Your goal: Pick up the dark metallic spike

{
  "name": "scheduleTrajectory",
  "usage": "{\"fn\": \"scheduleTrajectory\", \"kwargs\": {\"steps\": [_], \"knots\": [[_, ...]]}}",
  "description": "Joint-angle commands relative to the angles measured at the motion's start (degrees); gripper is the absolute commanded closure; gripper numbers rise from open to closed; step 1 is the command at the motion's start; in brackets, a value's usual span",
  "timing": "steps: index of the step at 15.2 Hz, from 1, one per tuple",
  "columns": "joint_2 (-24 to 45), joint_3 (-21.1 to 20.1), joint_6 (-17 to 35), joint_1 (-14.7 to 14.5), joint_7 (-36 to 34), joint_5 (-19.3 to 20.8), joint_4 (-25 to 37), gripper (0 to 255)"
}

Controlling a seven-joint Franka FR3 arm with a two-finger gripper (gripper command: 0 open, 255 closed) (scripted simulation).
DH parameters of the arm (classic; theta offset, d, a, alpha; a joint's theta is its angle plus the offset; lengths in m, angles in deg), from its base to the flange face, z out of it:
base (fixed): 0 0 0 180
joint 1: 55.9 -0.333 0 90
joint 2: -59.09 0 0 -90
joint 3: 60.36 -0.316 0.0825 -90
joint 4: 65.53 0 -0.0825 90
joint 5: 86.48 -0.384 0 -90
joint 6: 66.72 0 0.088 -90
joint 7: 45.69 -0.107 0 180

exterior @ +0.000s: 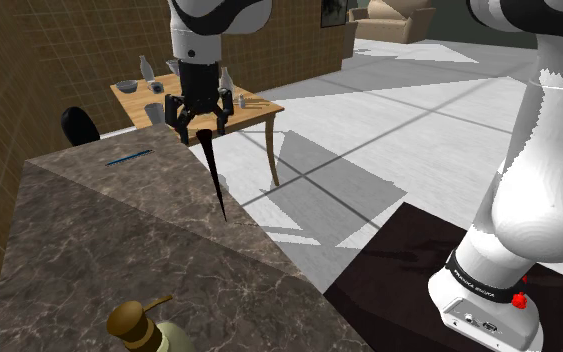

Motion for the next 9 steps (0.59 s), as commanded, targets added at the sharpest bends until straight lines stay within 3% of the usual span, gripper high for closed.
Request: {"fn": "scheduleTrajectory", "kwargs": {"steps": [1,4,5,9], "knots": [[0.2,0.0,1.5,0.0,0.1,0.0,-1.3,0],[0.3,0.0,2.7,0.0,0.2,0.0,-2.4,0],[0.2,0.0,2.7,0.0,0.3,0.0,-2.5,255],[0.2,0.0,2.7,0.0,0.3,0.0,-2.4,255]]}}
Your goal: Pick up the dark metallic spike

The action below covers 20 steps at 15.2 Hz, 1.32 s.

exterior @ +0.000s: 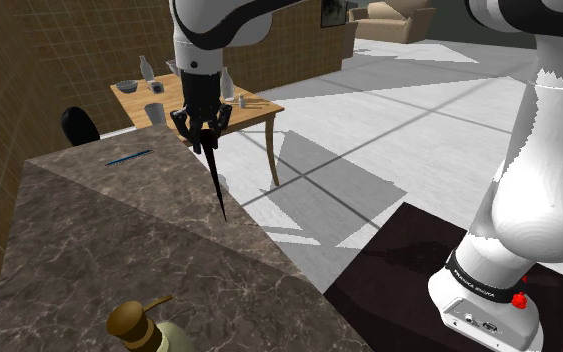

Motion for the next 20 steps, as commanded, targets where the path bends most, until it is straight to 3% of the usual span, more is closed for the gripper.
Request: {"fn": "scheduleTrajectory", "kwargs": {"steps": [1,5,20], "knots": [[0.0,0.0,0.0,0.0,0.0,0.0,0.0,255],[0.0,0.0,0.1,0.0,0.0,0.0,0.0,255],[0.6,-0.1,-11.6,-0.3,-1.4,0.5,12.3,255]]}}
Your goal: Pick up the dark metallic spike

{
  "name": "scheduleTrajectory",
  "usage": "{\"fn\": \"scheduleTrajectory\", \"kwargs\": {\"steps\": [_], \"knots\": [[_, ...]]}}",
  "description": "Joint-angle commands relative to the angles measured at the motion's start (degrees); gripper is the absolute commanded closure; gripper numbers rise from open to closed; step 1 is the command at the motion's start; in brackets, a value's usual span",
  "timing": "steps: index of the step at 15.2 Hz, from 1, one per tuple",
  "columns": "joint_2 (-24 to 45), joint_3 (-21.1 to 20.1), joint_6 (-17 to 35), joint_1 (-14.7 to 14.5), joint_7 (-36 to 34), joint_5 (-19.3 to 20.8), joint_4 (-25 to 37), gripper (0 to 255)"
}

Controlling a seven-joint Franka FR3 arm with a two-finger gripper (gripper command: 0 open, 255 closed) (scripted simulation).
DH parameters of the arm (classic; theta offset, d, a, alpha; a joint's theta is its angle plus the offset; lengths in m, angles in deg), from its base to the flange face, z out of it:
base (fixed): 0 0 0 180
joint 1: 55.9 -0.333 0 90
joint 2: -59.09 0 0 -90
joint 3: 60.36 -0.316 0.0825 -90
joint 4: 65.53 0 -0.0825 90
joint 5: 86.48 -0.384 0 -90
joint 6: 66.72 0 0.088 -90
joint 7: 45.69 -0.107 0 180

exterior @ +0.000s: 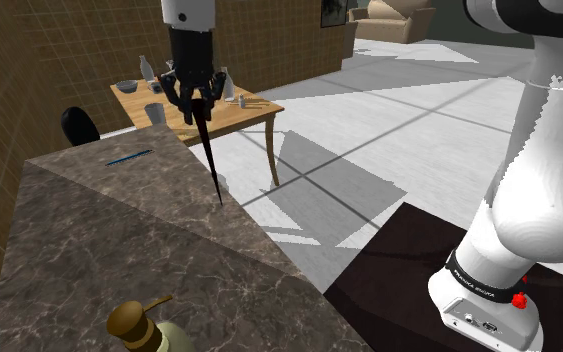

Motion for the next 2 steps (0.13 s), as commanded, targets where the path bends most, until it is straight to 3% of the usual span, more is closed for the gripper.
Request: {"fn": "scheduleTrajectory", "kwargs": {"steps": [1,2], "knots": [[0.1,0.0,-1.1,0.0,-0.1,0.1,1.2,255],[0.1,0.0,-1.1,0.0,-0.1,0.1,1.2,255]]}}
